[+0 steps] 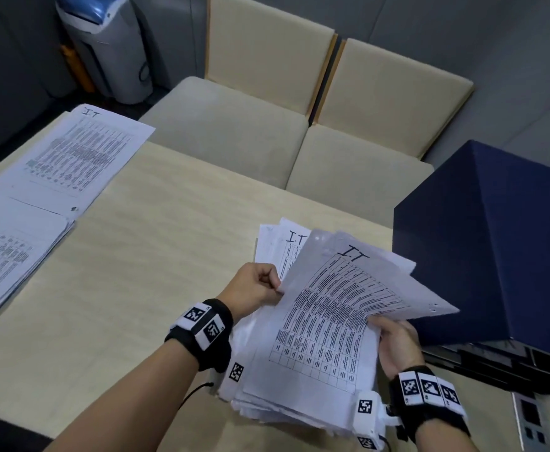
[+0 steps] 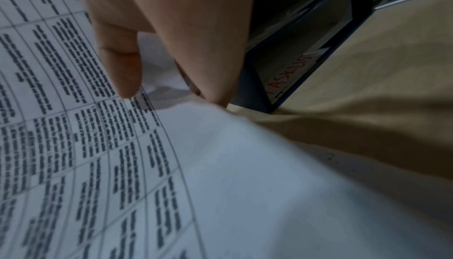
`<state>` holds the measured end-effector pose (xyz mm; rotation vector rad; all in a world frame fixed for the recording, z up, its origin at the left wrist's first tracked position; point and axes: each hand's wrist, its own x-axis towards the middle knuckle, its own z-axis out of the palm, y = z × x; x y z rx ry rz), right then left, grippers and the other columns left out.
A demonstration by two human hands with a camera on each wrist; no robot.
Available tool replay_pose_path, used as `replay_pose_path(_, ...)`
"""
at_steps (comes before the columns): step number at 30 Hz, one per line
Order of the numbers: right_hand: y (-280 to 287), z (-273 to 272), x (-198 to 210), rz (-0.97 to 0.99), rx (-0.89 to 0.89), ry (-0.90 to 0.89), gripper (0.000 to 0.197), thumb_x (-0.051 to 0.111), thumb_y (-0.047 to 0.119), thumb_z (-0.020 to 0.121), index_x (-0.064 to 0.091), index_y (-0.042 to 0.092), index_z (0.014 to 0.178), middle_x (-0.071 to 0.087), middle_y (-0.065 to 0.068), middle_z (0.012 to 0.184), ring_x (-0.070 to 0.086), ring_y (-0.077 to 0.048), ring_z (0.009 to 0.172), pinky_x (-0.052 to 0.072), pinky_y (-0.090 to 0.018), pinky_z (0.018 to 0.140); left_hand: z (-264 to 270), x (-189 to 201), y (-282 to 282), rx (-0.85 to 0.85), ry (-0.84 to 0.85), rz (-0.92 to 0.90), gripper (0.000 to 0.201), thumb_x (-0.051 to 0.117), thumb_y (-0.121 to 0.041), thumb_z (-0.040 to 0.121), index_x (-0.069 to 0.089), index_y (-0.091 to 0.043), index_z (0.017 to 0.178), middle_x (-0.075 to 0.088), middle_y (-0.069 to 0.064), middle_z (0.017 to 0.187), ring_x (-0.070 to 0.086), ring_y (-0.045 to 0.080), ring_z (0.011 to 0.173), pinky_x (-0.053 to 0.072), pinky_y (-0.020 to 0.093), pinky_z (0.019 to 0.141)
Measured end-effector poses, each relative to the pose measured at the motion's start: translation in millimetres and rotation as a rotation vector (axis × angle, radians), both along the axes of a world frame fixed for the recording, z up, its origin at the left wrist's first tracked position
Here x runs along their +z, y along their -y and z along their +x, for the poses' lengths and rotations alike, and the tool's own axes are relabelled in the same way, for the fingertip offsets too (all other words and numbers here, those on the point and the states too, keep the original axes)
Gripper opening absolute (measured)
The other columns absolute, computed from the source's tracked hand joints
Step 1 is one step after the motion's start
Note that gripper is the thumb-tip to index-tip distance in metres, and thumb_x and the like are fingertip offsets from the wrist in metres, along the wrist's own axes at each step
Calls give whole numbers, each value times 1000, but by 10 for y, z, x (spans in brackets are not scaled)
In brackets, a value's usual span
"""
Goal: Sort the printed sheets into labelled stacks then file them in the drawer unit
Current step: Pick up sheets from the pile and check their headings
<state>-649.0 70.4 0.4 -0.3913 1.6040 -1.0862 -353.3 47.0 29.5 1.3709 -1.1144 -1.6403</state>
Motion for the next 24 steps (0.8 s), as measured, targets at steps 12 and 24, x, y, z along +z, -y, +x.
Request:
replay_pose_path(12,-27,40,-40,23,-20,-26,15,54,-16,84,64,-8,91,67,-18,95,62,-36,101,51,-36,81,-224,-350,194,27,837,28,18,60,-15,92,63,-8,108,66,8,105,62,27,99,51,34,82)
replay_pose_path(24,-25,1,50,29,-58,-1,31,52,-23,80,64,-9,106,73,-16,91,66,-35,92,52,-38,75,-124,-183,163,-35,566,-379,26,55,8,87,62,-16,77,65,-7,74,58,2,68,47,17,66)
